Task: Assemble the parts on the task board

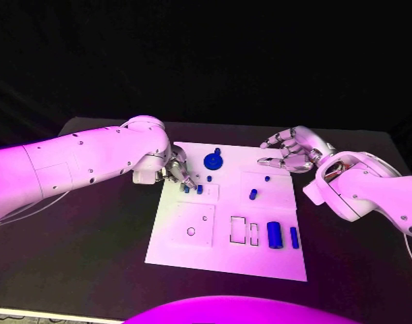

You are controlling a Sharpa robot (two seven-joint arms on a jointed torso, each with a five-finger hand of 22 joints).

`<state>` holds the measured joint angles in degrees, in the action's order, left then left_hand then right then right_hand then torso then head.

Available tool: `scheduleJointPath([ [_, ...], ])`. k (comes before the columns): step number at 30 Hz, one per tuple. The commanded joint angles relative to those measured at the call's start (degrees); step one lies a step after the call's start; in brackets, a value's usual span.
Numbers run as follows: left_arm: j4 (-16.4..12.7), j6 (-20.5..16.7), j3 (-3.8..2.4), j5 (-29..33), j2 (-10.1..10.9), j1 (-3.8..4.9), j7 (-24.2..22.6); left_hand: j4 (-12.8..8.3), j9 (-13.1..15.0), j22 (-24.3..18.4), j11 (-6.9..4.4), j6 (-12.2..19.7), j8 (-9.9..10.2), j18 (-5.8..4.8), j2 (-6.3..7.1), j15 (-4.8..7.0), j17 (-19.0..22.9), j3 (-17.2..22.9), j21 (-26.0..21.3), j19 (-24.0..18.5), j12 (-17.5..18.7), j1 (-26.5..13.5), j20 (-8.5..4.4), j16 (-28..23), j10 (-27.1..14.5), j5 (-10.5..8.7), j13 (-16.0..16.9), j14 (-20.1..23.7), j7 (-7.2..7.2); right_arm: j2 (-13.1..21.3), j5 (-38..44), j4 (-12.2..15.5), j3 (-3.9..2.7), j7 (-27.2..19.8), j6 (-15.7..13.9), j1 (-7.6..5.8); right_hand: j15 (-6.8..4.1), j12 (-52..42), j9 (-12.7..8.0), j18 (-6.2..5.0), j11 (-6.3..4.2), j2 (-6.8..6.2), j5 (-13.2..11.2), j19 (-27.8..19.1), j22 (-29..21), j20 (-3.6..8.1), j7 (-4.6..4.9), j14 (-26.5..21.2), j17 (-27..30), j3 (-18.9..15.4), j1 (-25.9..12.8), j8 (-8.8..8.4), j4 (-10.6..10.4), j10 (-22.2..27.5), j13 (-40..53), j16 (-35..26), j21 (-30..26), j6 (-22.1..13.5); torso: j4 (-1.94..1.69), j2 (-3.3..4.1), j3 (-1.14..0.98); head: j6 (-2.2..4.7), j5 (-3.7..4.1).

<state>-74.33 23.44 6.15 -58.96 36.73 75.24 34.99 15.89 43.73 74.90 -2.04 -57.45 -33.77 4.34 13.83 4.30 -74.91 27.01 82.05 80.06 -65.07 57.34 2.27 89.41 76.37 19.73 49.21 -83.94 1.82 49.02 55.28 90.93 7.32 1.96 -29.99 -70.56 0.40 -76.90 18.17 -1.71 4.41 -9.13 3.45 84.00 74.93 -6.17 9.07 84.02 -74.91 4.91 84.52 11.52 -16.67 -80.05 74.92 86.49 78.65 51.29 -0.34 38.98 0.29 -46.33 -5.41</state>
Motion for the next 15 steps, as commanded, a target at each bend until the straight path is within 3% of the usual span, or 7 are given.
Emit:
scheduleJointPath([
  [1,-0.3,-0.1,0.11,0.9,0.6,-0.44,0.3,0.1,0.1,3.6,0.16,-0.1,0.1,-1.06,-0.37,0.31,-14.2,-0.4,-0.3,0.0,0.4,0.5,-0.10,0.1,-0.4,-0.29,-0.3,-5.8,0.14,0.0,0.6,0.0,-0.01,-0.7,0.1,0.03,-0.44,0.3,-0.1,-0.86,-0.12,0.12,0.0,1.1,8.6,0.29,0.04,4.1,-8.1,-0.1,-0.2,0.20,0.3,0.4,5.2,-0.2,-0.1,-0.2,-0.02,0.03,0.01,-0.05,0.17],
  [5,-1.0,-1.8,-0.33,1.4,1.5,-0.43,-0.2,0.3,0.1,3.0,0.21,0.1,0.3,-0.89,-0.51,0.30,-13.6,-0.8,-0.8,-0.5,1.1,0.9,-0.08,-0.1,-0.9,-0.29,-1.3,-5.6,0.22,0.0,0.6,0.0,-0.01,-0.7,0.1,0.04,-0.44,0.3,-0.1,-0.86,-0.12,0.12,0.0,1.1,8.6,0.29,0.04,4.1,-8.1,-0.1,-0.2,0.20,0.3,0.4,5.2,-0.2,-0.1,-0.2,-0.03,0.03,0.00,-0.05,0.25],
  [9,-1.4,-3.4,-0.87,3.5,2.2,-0.40,-1.1,0.7,0.1,1.4,0.69,1.4,1.0,-0.45,-0.58,-0.03,-11.8,-2.4,-2.1,-2.0,3.3,1.5,0.07,-1.1,-2.8,-0.21,-4.3,-5.1,0.78,0.0,0.6,0.0,-0.01,-0.8,0.1,0.04,-0.44,0.4,-0.1,-0.90,-0.12,0.12,0.0,1.1,8.5,0.30,0.04,4.0,-7.9,-0.2,-0.3,0.21,0.2,0.4,5.1,-0.3,-0.3,-0.3,-0.08,-0.02,-0.04,0.02,0.35],
  [10,-1.5,-3.6,-1.10,5.2,2.5,-0.39,-1.3,0.8,0.2,1.1,0.97,1.9,1.2,-0.38,-0.52,-0.28,-11.7,-3.6,-2.4,-2.3,4.2,1.1,0.25,-1.2,-3.7,-1.29,-5.7,-5.0,1.08,0.0,0.6,0.0,-0.01,-0.8,0.1,0.04,-0.44,0.4,-0.1,-0.90,-0.12,0.12,0.0,1.1,8.5,0.30,0.04,4.0,-7.9,-0.2,-0.3,0.21,0.2,0.4,5.1,-0.3,-0.3,-0.3,-0.06,-0.02,-0.04,0.13,0.32],
  [11,-1.5,-3.7,-1.19,5.7,2.6,-0.38,-1.4,0.8,0.3,1.0,1.04,2.0,1.3,-0.35,-0.82,-0.37,-11.6,-4.8,-2.5,-2.4,4.3,0.8,0.40,-1.3,-3.9,-4.76,-6.0,-5.0,1.13,0.0,0.6,0.0,-0.01,-0.8,0.1,0.05,-0.44,0.4,-0.1,-0.90,-0.12,0.12,0.0,1.1,8.5,0.30,0.04,4.0,-7.9,-0.2,-0.3,0.21,0.2,0.4,5.1,-0.3,-0.3,-0.3,-0.03,-0.04,-0.06,0.22,0.17],
  [15,-1.8,-5.2,-1.62,7.1,3.6,-0.37,-1.9,0.9,0.7,0.3,1.32,2.9,1.5,-0.15,-1.84,-0.60,-10.8,-9.2,-3.2,-2.9,5.2,0.9,0.66,-1.7,-5.3,-10.52,-8.0,-4.7,1.42,0.0,0.6,-0.1,-0.01,-0.9,0.1,0.06,-0.44,0.4,-0.1,-0.90,-0.12,0.12,0.0,1.1,8.5,0.30,0.04,4.0,-7.9,-0.2,-0.3,0.21,0.2,0.4,5.2,-0.3,-0.3,-0.3,0.00,-0.06,-0.07,0.20,0.22],
])
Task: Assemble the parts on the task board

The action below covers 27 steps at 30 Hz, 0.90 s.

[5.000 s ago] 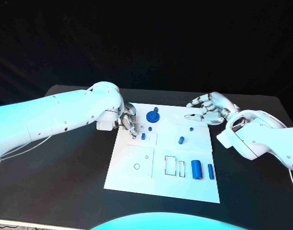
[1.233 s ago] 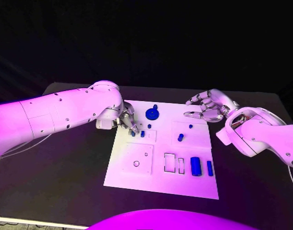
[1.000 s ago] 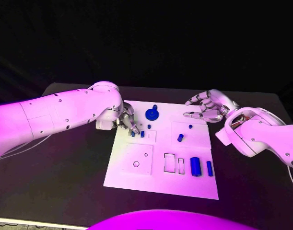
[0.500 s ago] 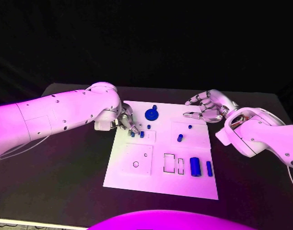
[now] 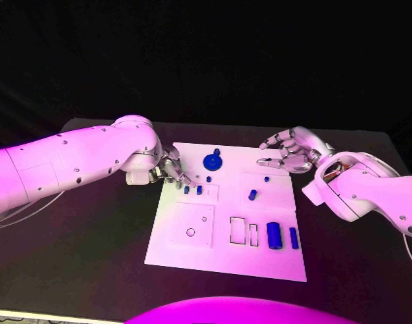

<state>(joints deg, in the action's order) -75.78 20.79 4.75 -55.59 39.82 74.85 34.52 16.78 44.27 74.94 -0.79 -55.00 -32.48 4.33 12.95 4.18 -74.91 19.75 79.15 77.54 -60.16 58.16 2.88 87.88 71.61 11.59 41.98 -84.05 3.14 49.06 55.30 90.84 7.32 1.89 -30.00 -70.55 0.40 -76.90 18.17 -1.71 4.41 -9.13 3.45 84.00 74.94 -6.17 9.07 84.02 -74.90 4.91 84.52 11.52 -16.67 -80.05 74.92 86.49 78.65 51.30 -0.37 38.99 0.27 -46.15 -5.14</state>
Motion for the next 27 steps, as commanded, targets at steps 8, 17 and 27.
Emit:
scheduleJointPath([
  [8,-2.1,-14.1,-0.87,9.0,3.1,0.01,-11.1,0.1,-1.6,-8.7,2.77,7.0,3.0,2.19,-5.40,-2.71,0.0,-12.5,-8.3,-8.9,5.4,5.1,1.90,-6.7,-9.1,-6.58,-9.4,0.2,3.03,0.2,0.5,-0.1,-0.01,-0.9,-0.2,0.06,-0.44,0.4,-0.1,-0.95,-0.12,0.11,0.0,1.0,8.4,0.30,0.04,4.0,-7.7,-0.2,-0.4,0.22,0.2,0.5,5.1,-0.4,-0.5,-0.3,0.02,-0.01,0.00,0.39,0.22],
  [17,-6.1,-32.6,-0.81,5.3,4.9,-1.28,-32.7,-0.1,-10.3,-30.0,7.45,16.8,5.4,6.11,-3.86,-7.13,31.7,-5.7,-32.0,-26.3,17.5,27.1,5.91,-29.9,-26.4,-5.79,-20.2,22.9,7.28,0.5,0.1,-0.2,0.00,-1.8,-1.4,0.07,-0.57,5.6,-0.1,-1.86,-0.28,0.42,0.0,-0.8,5.9,0.40,-0.11,3.1,-5.2,0.2,0.0,0.65,0.3,4.2,1.1,-2.1,-5.0,-0.1,0.04,0.00,0.04,1.03,0.65],
  [27,-7.8,-37.7,-0.46,-11.1,4.1,-4.68,-40.4,-0.9,-18.4,-29.3,7.38,12.1,6.2,6.15,2.07,-7.00,34.3,6.3,-31.8,-25.6,21.6,29.7,5.82,-26.1,-24.9,-5.97,-27.6,23.4,6.19,0.6,-0.7,-0.2,0.01,-3.3,-2.6,0.08,-0.80,13.2,0.0,-3.20,-0.52,0.46,0.0,-3.5,1.6,0.63,-0.33,1.6,-0.9,0.9,0.8,1.61,0.4,8.7,-5.3,-5.5,-12.7,0.1,0.05,0.04,0.00,1.38,1.11],
])
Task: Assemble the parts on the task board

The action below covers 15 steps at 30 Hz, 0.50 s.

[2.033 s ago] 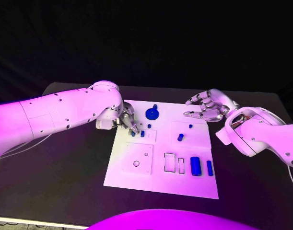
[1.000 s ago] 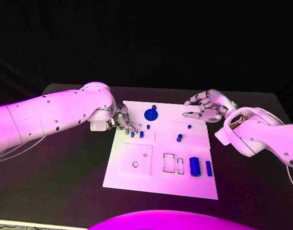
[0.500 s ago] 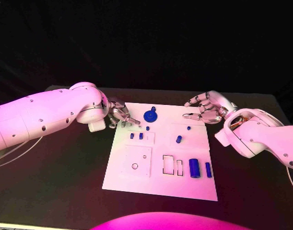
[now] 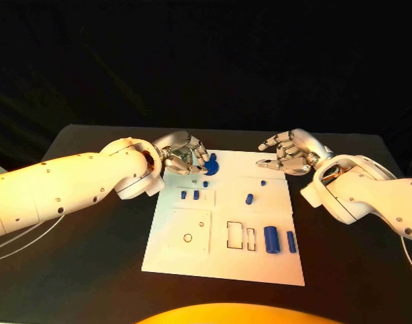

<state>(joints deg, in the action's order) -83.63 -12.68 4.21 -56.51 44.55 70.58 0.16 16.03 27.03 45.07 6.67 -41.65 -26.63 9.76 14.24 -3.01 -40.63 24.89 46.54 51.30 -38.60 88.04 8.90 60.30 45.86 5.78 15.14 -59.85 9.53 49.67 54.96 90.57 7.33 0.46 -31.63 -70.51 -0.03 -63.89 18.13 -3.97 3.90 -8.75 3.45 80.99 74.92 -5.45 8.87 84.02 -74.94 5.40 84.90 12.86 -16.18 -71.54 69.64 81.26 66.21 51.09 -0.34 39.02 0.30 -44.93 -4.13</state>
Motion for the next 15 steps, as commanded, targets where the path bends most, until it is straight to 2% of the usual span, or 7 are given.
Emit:
scheduleJointPath([
  [1,0.3,-3.6,0.13,-11.9,-0.9,-0.59,-5.6,-0.3,-1.6,0.8,-0.16,-1.6,0.6,0.73,0.98,0.26,0.0,1.6,1.2,0.9,0.1,-0.3,-0.27,2.1,1.2,-0.15,-1.0,-1.1,-0.48,0.0,-0.4,0.0,0.01,-1.9,-1.0,0.05,-0.37,0.2,0.1,-0.93,-0.01,0.08,0.0,-0.5,1.6,-0.09,-0.13,1.6,-0.9,0.4,0.5,0.26,-0.1,0.2,-0.1,-0.2,-0.3,0.3,0.04,0.01,-0.07,0.19,0.06],
  [9,2.2,2.8,0.41,-22.2,-3.4,-1.23,-0.1,-0.6,-3.6,2.6,-0.46,-4.0,1.4,0.74,1.97,0.54,-6.5,3.1,3.4,1.9,0.5,-1.7,-0.57,9.3,2.3,-0.20,-2.3,-6.5,-0.76,-0.1,-0.5,0.1,0.03,-2.0,-1.1,0.05,-0.37,0.3,0.1,-0.94,-0.01,0.07,0.0,-0.5,1.5,-0.09,-0.13,1.6,-0.8,0.4,0.5,0.30,0.0,0.3,-0.2,-0.3,-0.4,0.3,0.00,0.02,-0.08,0.35,-0.06],
  [15,3.7,6.2,0.53,-25.9,-5.2,-1.32,3.4,-0.7,-4.2,3.7,-0.37,-4.6,2.0,0.61,2.22,0.50,-7.8,3.2,4.6,2.5,1.1,-2.3,-0.59,11.0,2.1,-0.25,-2.9,-7.7,-0.82,-0.2,-0.5,0.2,0.04,-1.9,-1.2,0.06,-0.36,1.0,0.1,-1.02,-0.01,0.01,0.0,-0.7,1.3,-0.09,-0.12,1.4,-0.5,0.4,0.5,0.35,0.0,0.8,-0.8,-0.5,-0.9,0.2,0.06,0.04,-0.07,0.48,-0.10],
])
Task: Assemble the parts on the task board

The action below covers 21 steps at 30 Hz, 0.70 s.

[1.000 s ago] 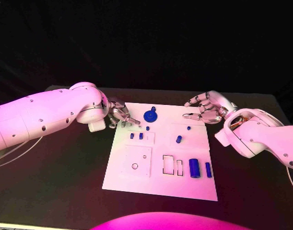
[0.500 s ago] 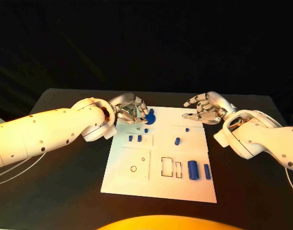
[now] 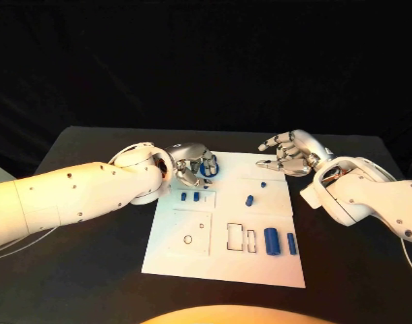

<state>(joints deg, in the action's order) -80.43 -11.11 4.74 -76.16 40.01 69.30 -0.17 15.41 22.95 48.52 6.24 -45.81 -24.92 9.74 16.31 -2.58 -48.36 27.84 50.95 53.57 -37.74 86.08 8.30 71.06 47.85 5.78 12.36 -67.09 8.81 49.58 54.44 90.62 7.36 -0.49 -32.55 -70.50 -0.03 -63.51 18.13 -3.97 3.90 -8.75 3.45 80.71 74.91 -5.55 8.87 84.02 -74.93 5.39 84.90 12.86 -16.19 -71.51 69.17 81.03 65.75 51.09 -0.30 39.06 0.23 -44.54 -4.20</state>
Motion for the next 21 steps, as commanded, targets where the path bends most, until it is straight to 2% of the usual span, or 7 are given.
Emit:
scheduleJointPath([
  [1,0.7,5.3,0.03,-6.8,-0.9,-0.05,4.3,-0.1,-0.2,0.5,0.09,-0.5,0.4,0.56,0.16,0.05,-0.3,0.3,0.6,0.5,0.3,-0.4,0.02,0.5,0.0,-0.25,-0.2,-0.6,-0.11,-0.1,0.1,0.1,0.00,-1.0,-0.3,0.04,-0.36,0.9,0.1,-1.04,0.00,0.00,0.0,-0.5,1.2,0.01,-0.12,1.4,-0.5,0.4,0.5,0.38,-0.1,1.0,-0.5,-0.3,-0.5,0.2,0.04,0.02,0.01,0.04,-0.07],
  [8,1.6,8.6,0.09,-8.7,-1.9,-0.06,7.2,-0.1,-0.6,1.7,0.21,-0.8,0.8,0.33,0.11,-0.06,-0.9,0.2,1.7,1.3,0.8,-0.7,0.10,1.3,-0.3,-0.26,-0.6,-1.2,-0.18,0.0,0.2,0.2,0.01,-0.9,-0.6,0.04,-0.38,5.2,0.1,-1.11,-0.03,-0.04,0.0,-0.5,0.8,0.03,-0.13,1.3,-0.3,0.6,0.6,0.68,-0.2,3.7,-4.2,-0.6,-1.3,0.0,-0.03,0.02,-0.03,-0.17,0.13],
  [14,2.4,8.5,0.13,-9.6,-2.7,-0.08,8.3,-0.4,-1.0,3.0,0.18,-1.0,1.3,0.12,0.03,-0.05,-1.7,0.6,3.1,2.2,1.0,-0.5,0.12,2.3,0.0,-0.19,-0.8,-1.9,0.02,-0.1,0.3,0.3,0.01,-0.9,-0.8,0.04,-0.42,10.3,0.1,-1.25,-0.07,-0.14,0.0,-0.7,0.2,0.07,-0.16,1.2,-0.1,0.9,0.6,1.08,-0.2,6.4,-9.0,-1.0,-2.4,-0.3,-0.05,0.00,0.03,-0.24,0.25],
  [21,2.7,8.7,0.14,-9.9,-3.2,-0.08,8.6,-1.0,-1.5,4.0,0.18,-1.3,1.9,0.00,-0.19,-0.03,-1.9,1.5,4.1,2.7,1.3,0.0,0.10,3.0,0.3,-0.16,-1.1,-2.1,0.10,-0.1,0.3,0.3,0.01,-0.9,-0.8,0.04,-0.42,11.0,0.1,-1.28,-0.08,-0.15,0.0,-0.7,0.1,0.08,-0.17,1.1,0.0,0.9,0.6,1.14,-0.2,6.7,-9.7,-1.1,-2.6,-0.3,-0.04,0.01,0.02,-0.31,0.38],
])
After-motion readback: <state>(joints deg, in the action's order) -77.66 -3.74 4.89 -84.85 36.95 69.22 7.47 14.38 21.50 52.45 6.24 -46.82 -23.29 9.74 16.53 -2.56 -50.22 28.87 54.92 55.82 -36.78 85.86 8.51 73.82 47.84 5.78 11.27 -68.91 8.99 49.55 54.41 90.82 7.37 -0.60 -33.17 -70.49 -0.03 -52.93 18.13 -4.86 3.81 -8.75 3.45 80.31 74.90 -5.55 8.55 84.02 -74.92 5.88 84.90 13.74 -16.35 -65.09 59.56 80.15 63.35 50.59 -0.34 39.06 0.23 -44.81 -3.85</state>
